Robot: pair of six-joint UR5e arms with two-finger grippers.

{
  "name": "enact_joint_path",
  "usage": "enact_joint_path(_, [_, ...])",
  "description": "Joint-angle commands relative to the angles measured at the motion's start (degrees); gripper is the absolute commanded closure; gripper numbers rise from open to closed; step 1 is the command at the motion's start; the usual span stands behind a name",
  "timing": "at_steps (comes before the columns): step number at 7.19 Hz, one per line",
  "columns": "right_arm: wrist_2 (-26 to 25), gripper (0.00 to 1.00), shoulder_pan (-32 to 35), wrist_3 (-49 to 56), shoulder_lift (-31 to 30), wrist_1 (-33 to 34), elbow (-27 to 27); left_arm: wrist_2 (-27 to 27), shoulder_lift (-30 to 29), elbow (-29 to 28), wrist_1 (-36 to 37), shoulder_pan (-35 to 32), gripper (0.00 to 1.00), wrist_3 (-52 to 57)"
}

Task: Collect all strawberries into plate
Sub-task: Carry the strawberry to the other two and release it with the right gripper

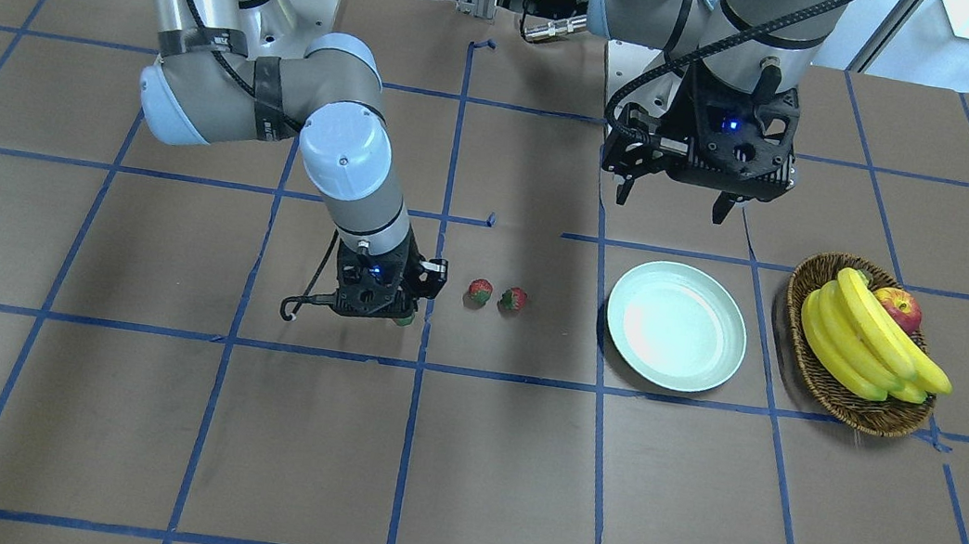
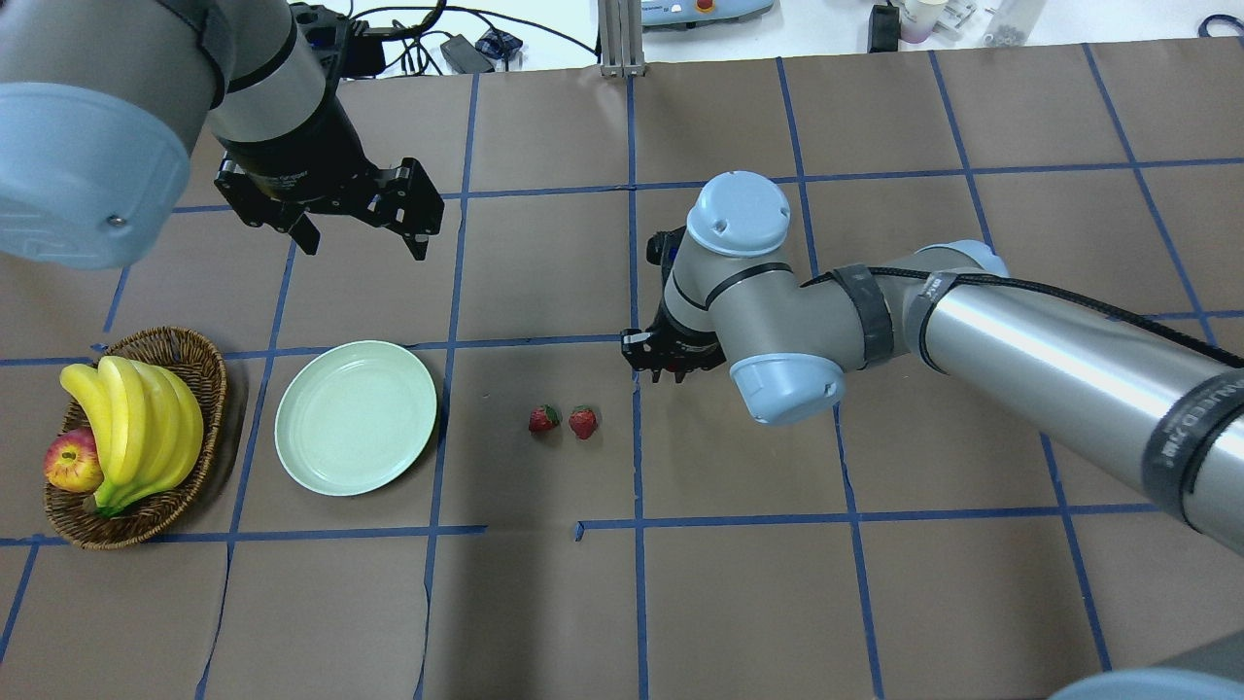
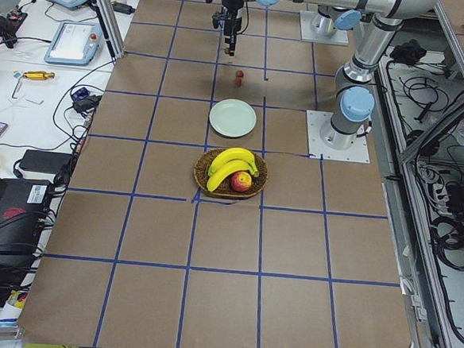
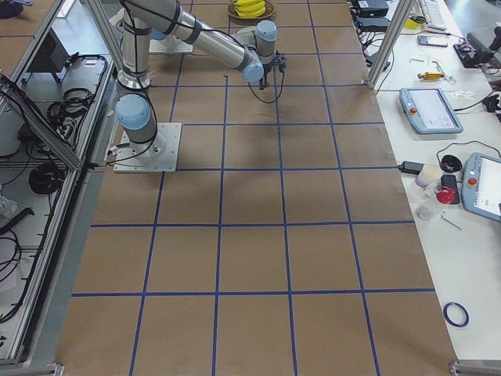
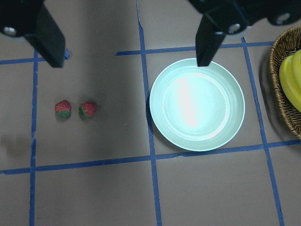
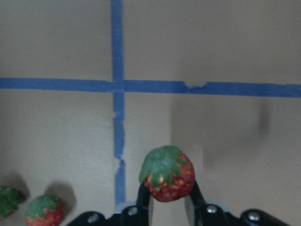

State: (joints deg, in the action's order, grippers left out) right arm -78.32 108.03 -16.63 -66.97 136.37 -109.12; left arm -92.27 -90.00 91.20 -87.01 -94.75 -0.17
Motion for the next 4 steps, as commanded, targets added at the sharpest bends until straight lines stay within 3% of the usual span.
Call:
enact_joint_path(1, [1.60, 1.00, 5.76, -7.75, 4.64, 2.77, 6.86, 0.07, 0.00, 0.03, 0.00, 0.00, 0.00, 0.00])
enact_joint_path(2, [1.60, 1.00, 7.35, -8.93, 7.27, 0.41, 9.95, -0.02, 0.00, 0.12, 0.00, 0.00, 0.00, 0.00])
enact_joint_path(4, [3.35, 1.00, 7.63, -9.03, 8.26, -0.14, 10.07, 0.07, -0.09, 0.12, 0.00, 0.00, 0.00, 0.00])
